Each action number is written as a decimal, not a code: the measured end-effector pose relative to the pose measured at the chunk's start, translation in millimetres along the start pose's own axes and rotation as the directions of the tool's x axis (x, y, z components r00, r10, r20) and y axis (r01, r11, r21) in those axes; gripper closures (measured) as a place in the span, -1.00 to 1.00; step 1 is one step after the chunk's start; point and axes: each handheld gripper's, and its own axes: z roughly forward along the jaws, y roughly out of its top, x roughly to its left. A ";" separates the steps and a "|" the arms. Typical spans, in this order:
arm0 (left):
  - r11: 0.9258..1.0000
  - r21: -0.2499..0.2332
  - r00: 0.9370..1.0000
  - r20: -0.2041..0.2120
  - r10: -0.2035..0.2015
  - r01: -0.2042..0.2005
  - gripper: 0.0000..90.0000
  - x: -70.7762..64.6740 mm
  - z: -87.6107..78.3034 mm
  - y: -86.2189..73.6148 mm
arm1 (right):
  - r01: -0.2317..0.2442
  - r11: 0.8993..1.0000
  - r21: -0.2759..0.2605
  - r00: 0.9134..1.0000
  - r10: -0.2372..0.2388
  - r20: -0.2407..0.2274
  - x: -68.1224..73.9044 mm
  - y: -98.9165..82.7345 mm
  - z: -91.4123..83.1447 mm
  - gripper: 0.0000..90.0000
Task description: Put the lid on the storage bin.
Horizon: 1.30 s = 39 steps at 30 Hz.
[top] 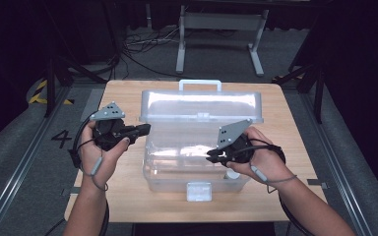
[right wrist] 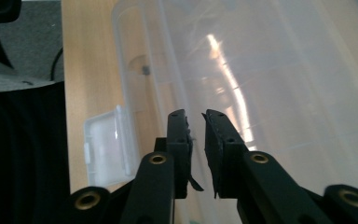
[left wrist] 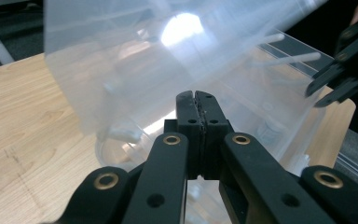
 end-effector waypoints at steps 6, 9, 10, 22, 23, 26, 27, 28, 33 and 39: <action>1.000 0.000 1.000 0.004 -0.003 0.003 1.00 -0.2 0.2 -1.4 | -0.006 1.000 -0.030 1.000 0.006 0.026 6.0 -0.5 -13.8 0.84; 1.000 0.004 1.000 0.006 -0.008 0.008 1.00 -0.4 -0.4 -1.8 | -0.019 0.999 -0.039 0.999 0.021 0.031 4.7 -2.9 -15.2 0.82; 1.000 0.006 1.000 0.005 -0.010 0.010 1.00 -0.3 -0.5 -1.9 | -0.020 0.999 -0.041 0.999 0.021 0.036 4.2 -3.6 -15.3 0.79; 1.000 0.029 1.000 -0.004 -0.003 0.003 1.00 -0.5 0.5 -2.6 | -0.085 0.991 -0.106 0.993 0.092 0.068 -1.1 -19.5 -29.8 0.97; 1.000 0.030 1.000 -0.003 -0.002 0.002 1.00 -0.5 0.5 -2.6 | -0.090 0.990 -0.111 0.993 0.098 0.069 -1.7 -21.2 -31.4 0.99; 0.999 0.032 1.000 0.001 -0.005 0.005 1.00 -0.2 0.8 -2.8 | -0.113 0.985 -0.128 0.989 0.123 0.077 -2.9 -26.9 -35.9 1.00; 0.999 0.034 1.000 0.003 -0.006 0.006 1.00 -0.2 1.0 -3.1 | -0.113 0.985 -0.133 0.989 0.124 0.080 -3.7 -29.2 -37.5 1.00; 0.999 0.036 1.000 0.004 -0.006 0.005 0.99 -0.1 1.2 -3.3 | -0.122 0.982 -0.142 0.988 0.134 0.082 -3.8 -31.5 -38.9 1.00; 0.999 0.042 1.000 0.005 -0.004 0.004 0.99 -0.6 1.7 -3.5 | -0.157 0.974 -0.161 0.980 0.174 0.099 -5.6 -43.5 -46.5 1.00; 0.999 0.048 1.000 0.004 -0.002 0.002 1.00 -0.7 2.2 -4.0 | -0.186 0.964 -0.189 0.972 0.209 0.110 -7.2 -54.5 -53.9 1.00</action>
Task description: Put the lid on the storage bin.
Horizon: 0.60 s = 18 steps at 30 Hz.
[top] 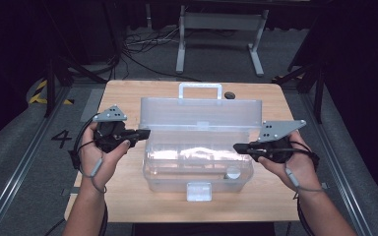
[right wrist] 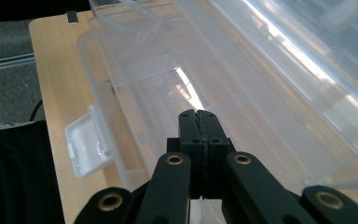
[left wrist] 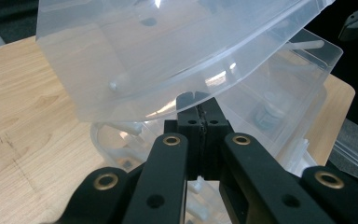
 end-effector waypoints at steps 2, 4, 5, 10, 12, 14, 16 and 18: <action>1.000 0.002 1.000 0.001 -0.001 0.001 1.00 -0.4 0.0 -0.2 | -0.023 1.000 -0.019 1.000 0.023 0.013 -3.4 -5.5 -6.0 1.00; 1.000 0.002 1.000 0.000 0.000 0.000 0.99 -0.8 0.1 -0.2 | -0.042 0.999 -0.029 0.999 0.043 0.022 -5.3 -9.2 -9.5 1.00; 1.000 0.001 1.000 0.001 -0.001 0.001 0.99 -1.0 0.0 -0.2 | -0.047 0.998 -0.032 0.999 0.048 0.026 -6.4 -10.8 -10.6 1.00; 1.000 0.005 1.000 0.001 0.002 -0.002 0.99 -1.1 -0.1 -0.2 | -0.090 0.994 -0.056 0.995 0.092 0.040 -13.3 -21.2 -14.1 1.00; 1.000 0.005 1.000 0.004 0.000 0.000 0.99 -0.9 -0.3 -0.6 | -0.092 0.994 -0.061 0.995 0.095 0.044 -14.0 -22.6 -14.3 1.00; 1.000 0.009 1.000 0.006 0.002 -0.002 0.99 -0.8 -0.4 -0.9 | -0.111 0.990 -0.084 0.992 0.115 0.050 -16.1 -27.8 -15.0 1.00; 1.000 0.010 1.000 0.007 0.001 -0.001 0.99 -1.2 -0.5 -1.5 | -0.126 0.988 -0.087 0.990 0.131 0.056 -18.8 -30.9 -14.9 1.00; 1.000 0.012 1.000 0.010 -0.001 0.001 0.99 -1.4 -0.8 -2.4 | -0.136 0.986 -0.095 0.988 0.142 0.059 -20.8 -33.1 -15.4 1.00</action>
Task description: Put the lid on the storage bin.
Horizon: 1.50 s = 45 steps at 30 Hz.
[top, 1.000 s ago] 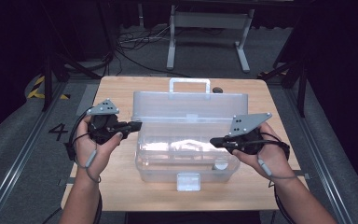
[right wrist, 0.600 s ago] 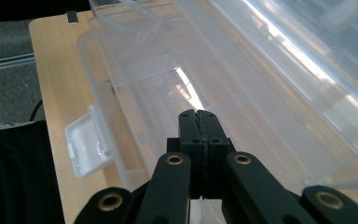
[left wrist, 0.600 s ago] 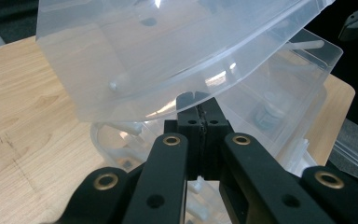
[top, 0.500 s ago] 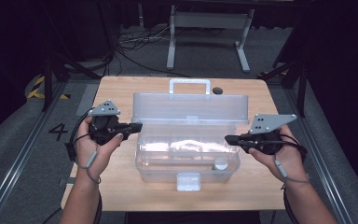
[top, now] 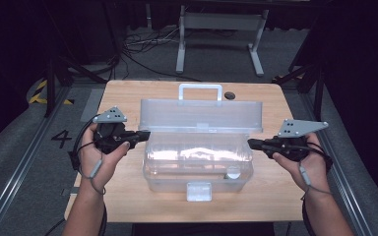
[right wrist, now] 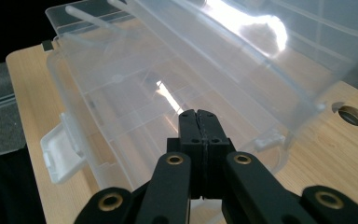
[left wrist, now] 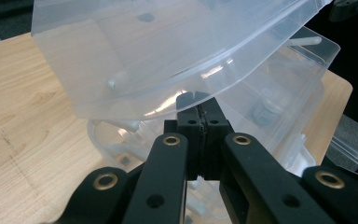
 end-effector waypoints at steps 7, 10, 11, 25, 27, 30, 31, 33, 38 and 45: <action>1.000 0.012 1.000 0.009 0.002 -0.002 0.99 -0.2 -2.3 -2.7 | -0.046 0.998 -0.030 0.999 0.046 -0.004 -5.7 -9.5 -1.5 1.00; 1.000 0.024 1.000 0.010 0.004 -0.005 0.98 -1.2 -2.3 -3.7 | -0.058 0.998 -0.039 0.998 0.057 -0.007 -7.8 -11.5 -0.8 1.00; 1.000 0.031 1.000 0.012 0.007 -0.007 0.98 -1.4 -2.4 -4.1 | -0.059 0.997 -0.045 0.998 0.058 -0.008 -8.5 -11.8 -1.0 1.00; 0.993 0.115 0.999 0.042 0.017 -0.022 0.96 -5.0 0.1 -8.2 | -0.129 0.991 -0.038 0.990 0.127 -0.065 -11.5 -15.7 -2.1 1.00; 0.992 0.128 0.999 0.046 0.017 -0.022 0.96 -5.8 0.6 -8.8 | -0.145 0.989 -0.023 0.987 0.143 -0.071 -11.8 -17.1 -2.4 1.00; 0.991 0.134 0.999 0.051 0.014 -0.021 0.96 -5.3 0.6 -9.4 | -0.145 0.989 -0.012 0.987 0.144 -0.067 -11.3 -17.7 -2.7 1.00; 0.990 0.137 0.998 0.054 0.013 -0.020 0.96 -5.2 0.7 -9.7 | -0.146 0.989 -0.008 0.987 0.146 -0.066 -11.3 -18.1 -2.9 1.00; 0.989 0.150 0.998 0.069 0.010 -0.021 0.96 -4.6 1.5 -10.4 | -0.152 0.988 -0.004 0.986 0.152 -0.068 -11.1 -19.1 -2.8 1.00; 0.984 0.175 0.997 0.081 0.014 -0.028 0.95 -4.1 2.6 -12.0 | -0.165 0.986 0.022 0.983 0.166 -0.078 -10.3 -21.0 -1.6 1.00; 0.977 0.210 0.995 0.097 0.016 -0.036 0.93 -4.0 3.3 -13.6 | -0.176 0.983 0.054 0.980 0.180 -0.087 -9.2 -22.5 -0.6 1.00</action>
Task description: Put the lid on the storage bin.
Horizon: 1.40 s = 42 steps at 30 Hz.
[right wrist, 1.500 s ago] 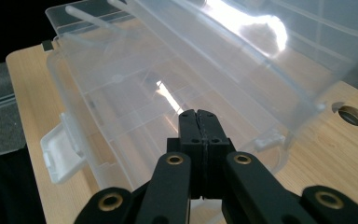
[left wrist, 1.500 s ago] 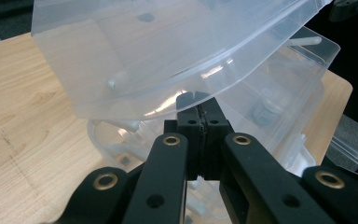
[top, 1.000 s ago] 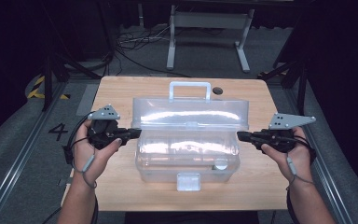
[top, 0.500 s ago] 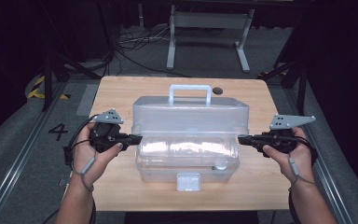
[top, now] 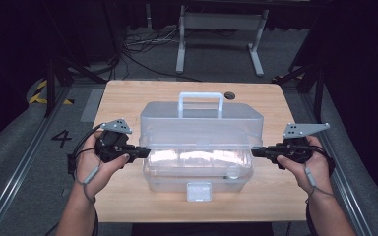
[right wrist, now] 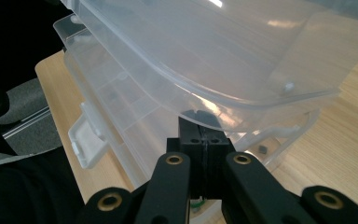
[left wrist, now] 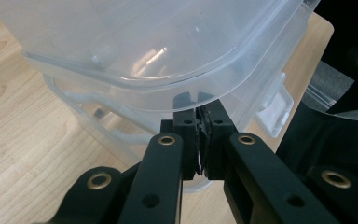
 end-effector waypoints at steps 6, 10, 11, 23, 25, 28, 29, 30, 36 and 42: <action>1.000 0.012 1.000 0.009 -0.009 0.009 0.89 0.1 0.1 -0.9 | 0.007 1.000 0.021 1.000 -0.007 0.006 1.1 -0.5 0.1 1.00; 0.999 0.031 1.000 0.014 -0.014 0.013 0.87 0.6 0.3 -1.9 | 0.009 0.999 0.035 1.000 -0.010 0.009 2.2 -1.2 1.1 1.00; 0.999 0.035 1.000 0.014 -0.014 0.013 0.87 0.8 0.2 -2.2 | 0.012 0.999 0.043 1.000 -0.012 0.010 2.7 -1.5 1.3 1.00; 0.997 0.063 0.999 0.024 -0.033 0.031 0.84 1.1 -2.1 -5.7 | 0.029 0.995 0.097 0.999 -0.030 0.011 4.6 -2.9 -0.3 1.00; 0.997 0.069 0.999 0.031 -0.037 0.035 0.83 1.3 -2.0 -6.3 | 0.030 0.995 0.100 0.999 -0.031 0.008 4.6 -3.6 0.2 1.00; 0.996 0.076 0.999 0.037 -0.038 0.035 0.80 1.6 -1.7 -6.8 | 0.031 0.993 0.110 0.999 -0.032 0.006 5.2 -4.8 0.7 1.00; 0.996 0.082 0.999 0.039 -0.038 0.035 0.80 1.7 -1.7 -7.1 | 0.031 0.993 0.110 0.999 -0.032 0.006 5.2 -4.8 0.7 1.00; 0.996 0.088 0.998 0.040 -0.039 0.035 0.79 1.5 -1.6 -7.5 | 0.032 0.993 0.117 0.999 -0.032 0.005 5.6 -5.5 1.0 1.00; 0.992 0.118 0.998 0.044 -0.040 0.035 0.80 1.6 0.0 -8.9 | 0.043 0.987 0.152 0.999 -0.042 -0.010 6.5 -6.9 2.7 1.00; 0.989 0.148 0.998 0.052 -0.034 0.026 0.80 1.9 2.0 -9.7 | 0.047 0.983 0.180 0.999 -0.044 -0.019 6.8 -8.6 4.7 1.00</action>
